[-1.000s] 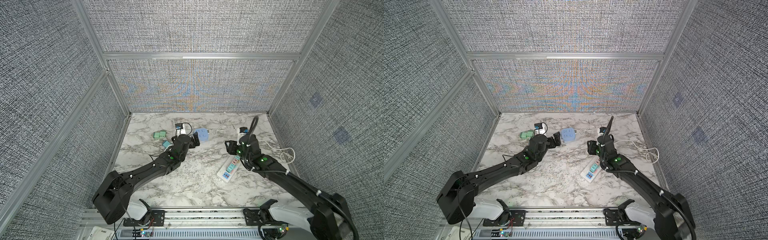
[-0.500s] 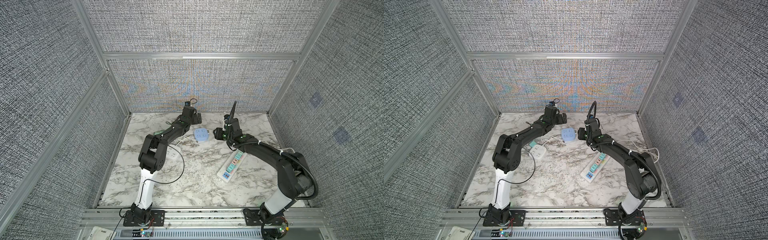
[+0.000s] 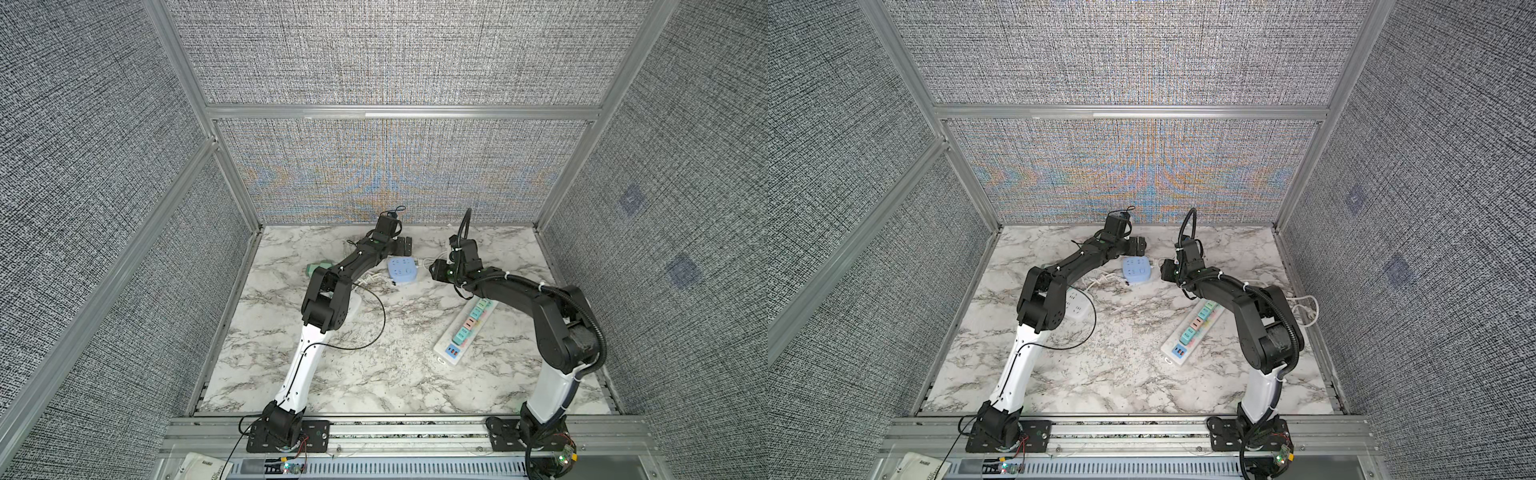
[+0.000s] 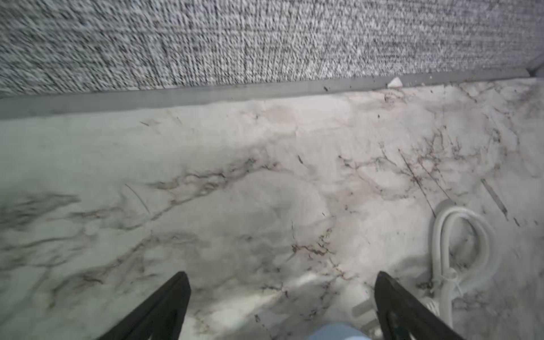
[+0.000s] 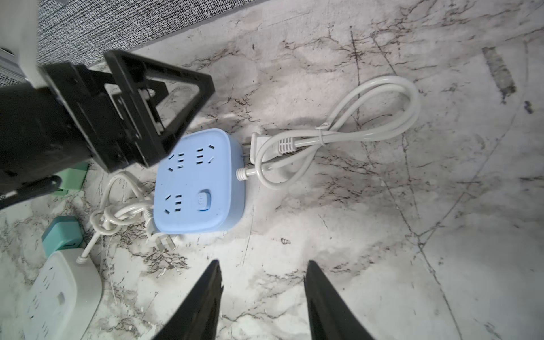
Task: Insert plugs into power strip
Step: Move the socket at the center of the table.
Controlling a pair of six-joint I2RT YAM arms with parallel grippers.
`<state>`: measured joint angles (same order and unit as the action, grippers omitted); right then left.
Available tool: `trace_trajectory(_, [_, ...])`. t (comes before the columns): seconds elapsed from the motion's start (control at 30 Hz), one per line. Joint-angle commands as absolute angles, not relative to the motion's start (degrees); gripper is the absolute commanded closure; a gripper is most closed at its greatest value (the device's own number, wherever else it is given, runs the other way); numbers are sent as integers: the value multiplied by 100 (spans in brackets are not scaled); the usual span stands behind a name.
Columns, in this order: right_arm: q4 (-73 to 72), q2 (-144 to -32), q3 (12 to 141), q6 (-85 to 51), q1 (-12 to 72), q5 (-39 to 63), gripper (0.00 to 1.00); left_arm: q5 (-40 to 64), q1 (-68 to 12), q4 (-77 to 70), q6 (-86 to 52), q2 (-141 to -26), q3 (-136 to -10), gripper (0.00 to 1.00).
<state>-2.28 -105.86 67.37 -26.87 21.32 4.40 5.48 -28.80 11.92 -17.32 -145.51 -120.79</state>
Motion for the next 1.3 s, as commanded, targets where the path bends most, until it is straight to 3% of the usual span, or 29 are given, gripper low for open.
trace_trajectory(0.0, [-479, -10603, 6672, -2742, 2109, 509, 52, 1446, -2882, 717, -1707, -14267, -11482, 1])
trace_trajectory(0.27, [-652, -10590, 6492, -2830, 2074, 660, 53, 1920, -2914, 218, -1965, -14030, -10734, 1])
trace_trajectory(0.8, [-659, -10536, 6313, -3160, 1835, 642, 57, 2220, -3357, -1872, -2275, -12286, -7802, 1])
trace_trajectory(1.27, [743, -11781, 7932, -2999, 1797, 848, 58, 2052, -3544, -2533, -2489, -11947, -6880, 1])
